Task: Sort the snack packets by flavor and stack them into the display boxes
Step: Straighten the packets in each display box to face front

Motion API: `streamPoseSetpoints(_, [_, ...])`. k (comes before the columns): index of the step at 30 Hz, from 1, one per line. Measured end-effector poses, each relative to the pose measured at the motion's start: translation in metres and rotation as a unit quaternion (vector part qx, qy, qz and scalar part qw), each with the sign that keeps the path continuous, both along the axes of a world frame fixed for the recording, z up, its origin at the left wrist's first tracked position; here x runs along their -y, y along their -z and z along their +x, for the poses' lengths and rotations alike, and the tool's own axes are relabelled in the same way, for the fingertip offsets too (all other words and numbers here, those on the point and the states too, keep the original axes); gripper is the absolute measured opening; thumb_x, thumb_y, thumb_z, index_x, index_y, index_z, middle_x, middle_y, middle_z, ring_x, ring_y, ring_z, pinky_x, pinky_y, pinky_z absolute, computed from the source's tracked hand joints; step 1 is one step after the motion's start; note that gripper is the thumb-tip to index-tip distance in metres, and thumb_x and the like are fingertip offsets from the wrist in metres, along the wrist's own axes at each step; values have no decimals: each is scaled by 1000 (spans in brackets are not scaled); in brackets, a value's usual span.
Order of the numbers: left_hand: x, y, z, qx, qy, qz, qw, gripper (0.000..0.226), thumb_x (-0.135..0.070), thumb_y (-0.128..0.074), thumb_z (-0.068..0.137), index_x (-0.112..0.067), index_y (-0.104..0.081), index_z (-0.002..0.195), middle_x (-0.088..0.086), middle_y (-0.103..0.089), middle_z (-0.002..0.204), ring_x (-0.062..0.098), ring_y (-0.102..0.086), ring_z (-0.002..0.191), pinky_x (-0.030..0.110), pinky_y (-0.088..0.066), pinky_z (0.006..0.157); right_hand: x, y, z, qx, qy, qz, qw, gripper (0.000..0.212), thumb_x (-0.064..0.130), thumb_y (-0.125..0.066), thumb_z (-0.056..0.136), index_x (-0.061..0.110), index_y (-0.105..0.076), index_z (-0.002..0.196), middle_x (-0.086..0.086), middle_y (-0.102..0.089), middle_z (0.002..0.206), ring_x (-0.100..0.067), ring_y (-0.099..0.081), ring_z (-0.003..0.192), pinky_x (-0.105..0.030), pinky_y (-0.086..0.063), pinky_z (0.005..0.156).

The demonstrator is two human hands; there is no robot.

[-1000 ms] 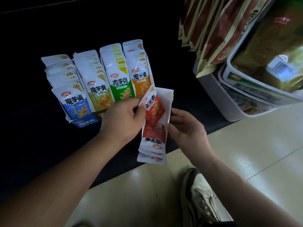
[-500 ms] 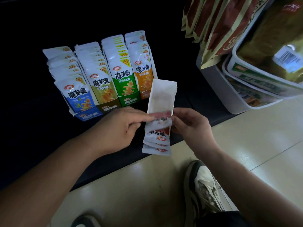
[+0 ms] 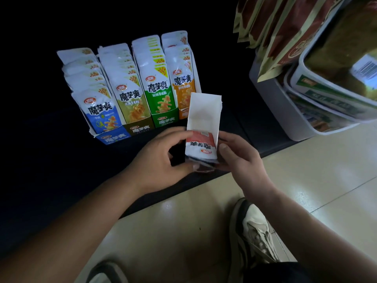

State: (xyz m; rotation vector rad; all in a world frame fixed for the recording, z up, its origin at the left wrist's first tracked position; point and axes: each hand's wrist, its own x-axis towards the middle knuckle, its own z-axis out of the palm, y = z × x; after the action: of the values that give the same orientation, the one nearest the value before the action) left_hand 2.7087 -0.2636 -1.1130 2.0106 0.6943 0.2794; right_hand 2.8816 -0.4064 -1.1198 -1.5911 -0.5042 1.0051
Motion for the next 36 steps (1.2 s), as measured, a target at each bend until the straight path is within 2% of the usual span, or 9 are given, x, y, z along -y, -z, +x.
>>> streamPoseSetpoints(4, [3,2,29,27,-150,46,987,96,-34,-83,84,-40,-24,160,-16,-33,160,1,-61,118,29,-59,85,-3,1,2,-10,29,-8,1000,26,28,-54,108,25,-65,131,1,-76,117,-20,-73,109,-50,-59,96])
streamPoseSetpoints(7, [1,4,41,-20,-155,76,985,99,-40,-79,86,-42,-15,161,-8,-38,163,18,-66,120,46,-60,91,-6,1,3,14,50,-8,999,33,32,-65,101,23,-61,132,3,-76,115,-14,-73,108,-47,-60,96])
streamPoseSetpoints(11, [3,5,38,-16,-172,39,984,78,-30,-78,90,-35,-34,155,-16,-60,136,1,-67,98,37,-61,83,-11,3,5,143,44,21,989,24,20,-74,95,19,-57,111,13,-68,115,-6,-70,108,-35,-63,85])
streamPoseSetpoints(15, [12,11,27,-32,-154,-1,988,51,-28,-74,93,-39,-55,139,-19,-71,107,2,-71,84,37,-63,77,-17,10,2,219,-54,-5,974,34,18,-73,95,33,-52,117,14,-64,127,-3,-66,114,-27,-63,77])
streamPoseSetpoints(18, [21,13,24,-43,-125,-20,991,55,-30,-69,96,-50,-50,144,-20,-72,98,1,-71,70,30,-62,67,-18,7,7,204,-54,-2,977,36,18,-71,97,33,-50,123,22,-65,121,7,-66,108,-21,-61,71])
streamPoseSetpoints(21, [26,14,34,-34,-106,-36,993,63,-27,-64,100,-53,-39,152,-16,-72,84,4,-69,62,23,-56,60,-8,7,12,240,-56,25,969,53,21,-73,94,31,-49,140,10,-58,139,-4,-60,126,-24,-61,87])
streamPoseSetpoints(24, [28,17,58,-19,-115,-57,992,61,-25,-61,101,-49,-39,152,-11,-72,83,6,-71,69,28,-62,67,5,17,9,355,-53,-2,933,73,29,-80,89,26,-43,151,4,-42,153,2,-44,137,-14,-52,94])
streamPoseSetpoints(29, [27,16,93,-9,-84,-63,994,61,-23,-62,97,-46,-43,151,-11,-69,76,7,-70,67,34,-63,69,5,27,15,355,-3,-80,932,89,17,-76,90,39,-26,160,2,-39,153,-14,-44,134,-35,-49,93])
streamPoseSetpoints(36, [27,17,115,-17,-99,-48,994,51,-22,-61,100,-35,-47,148,-14,-64,81,1,-69,77,18,-57,71,1,27,32,340,-2,-51,939,98,22,-77,88,27,-15,165,3,-37,158,2,-34,137,-6,-31,95])
